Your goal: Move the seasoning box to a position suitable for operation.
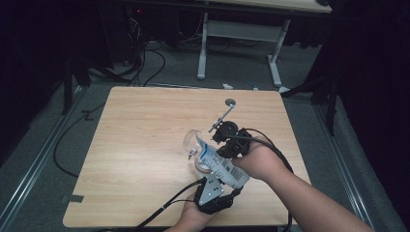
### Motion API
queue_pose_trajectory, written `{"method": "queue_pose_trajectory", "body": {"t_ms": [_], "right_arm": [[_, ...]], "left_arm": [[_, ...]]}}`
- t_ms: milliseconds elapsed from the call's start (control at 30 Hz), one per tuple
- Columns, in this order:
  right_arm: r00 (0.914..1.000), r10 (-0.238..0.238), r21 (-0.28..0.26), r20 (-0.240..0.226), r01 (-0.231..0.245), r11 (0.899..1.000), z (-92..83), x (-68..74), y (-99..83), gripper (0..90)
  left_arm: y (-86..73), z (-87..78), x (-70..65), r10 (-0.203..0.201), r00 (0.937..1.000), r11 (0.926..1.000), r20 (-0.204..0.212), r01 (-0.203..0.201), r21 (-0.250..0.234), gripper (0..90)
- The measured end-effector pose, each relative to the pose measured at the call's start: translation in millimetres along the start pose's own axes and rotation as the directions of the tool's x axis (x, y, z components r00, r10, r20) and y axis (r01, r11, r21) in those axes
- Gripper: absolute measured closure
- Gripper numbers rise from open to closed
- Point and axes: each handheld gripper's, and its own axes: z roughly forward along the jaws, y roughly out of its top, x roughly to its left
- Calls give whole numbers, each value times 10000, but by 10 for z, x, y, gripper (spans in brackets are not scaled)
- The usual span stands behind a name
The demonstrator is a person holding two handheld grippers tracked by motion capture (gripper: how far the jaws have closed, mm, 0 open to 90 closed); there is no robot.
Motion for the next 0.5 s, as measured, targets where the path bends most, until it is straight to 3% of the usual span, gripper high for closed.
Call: {"method": "queue_pose_trajectory", "body": {"t_ms": [500], "right_arm": [[10000, -11, 103, -69, 11, 9999, -2, 15, -23, 899]], "left_arm": [[-97, -9, 26, 45, 10000, 9998, -73, -44, 184, 575]]}}
